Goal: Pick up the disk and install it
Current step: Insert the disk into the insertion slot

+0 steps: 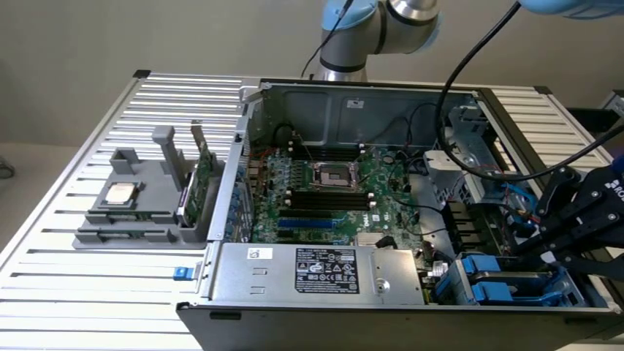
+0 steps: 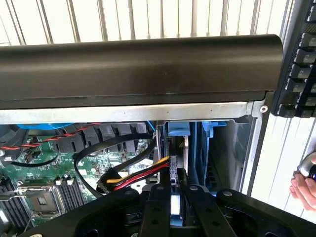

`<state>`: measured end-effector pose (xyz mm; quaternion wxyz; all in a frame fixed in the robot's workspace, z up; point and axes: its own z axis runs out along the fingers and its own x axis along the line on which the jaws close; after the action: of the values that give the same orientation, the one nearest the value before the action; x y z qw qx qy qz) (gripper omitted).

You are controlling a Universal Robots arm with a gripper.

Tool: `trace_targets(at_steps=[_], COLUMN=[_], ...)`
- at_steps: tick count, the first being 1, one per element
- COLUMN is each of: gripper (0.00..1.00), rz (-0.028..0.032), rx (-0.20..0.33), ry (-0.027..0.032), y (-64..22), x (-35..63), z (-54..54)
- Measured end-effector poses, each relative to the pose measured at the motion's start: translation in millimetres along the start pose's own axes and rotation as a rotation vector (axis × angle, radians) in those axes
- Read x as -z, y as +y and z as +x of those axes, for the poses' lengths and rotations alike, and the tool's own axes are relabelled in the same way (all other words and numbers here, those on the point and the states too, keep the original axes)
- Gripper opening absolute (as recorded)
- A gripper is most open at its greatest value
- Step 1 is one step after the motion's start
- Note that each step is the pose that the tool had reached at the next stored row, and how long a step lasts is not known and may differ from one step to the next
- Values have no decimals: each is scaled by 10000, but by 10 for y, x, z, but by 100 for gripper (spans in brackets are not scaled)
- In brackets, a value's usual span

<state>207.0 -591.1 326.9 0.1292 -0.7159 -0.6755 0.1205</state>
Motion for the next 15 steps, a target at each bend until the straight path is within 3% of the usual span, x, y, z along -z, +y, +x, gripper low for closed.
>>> trace_targets(at_steps=[6, 15], gripper=[17, 17], rz=[197, 486], rx=[-21, -33], ry=[-55, -75], y=[56, 98], x=[19, 8], z=[9, 25])
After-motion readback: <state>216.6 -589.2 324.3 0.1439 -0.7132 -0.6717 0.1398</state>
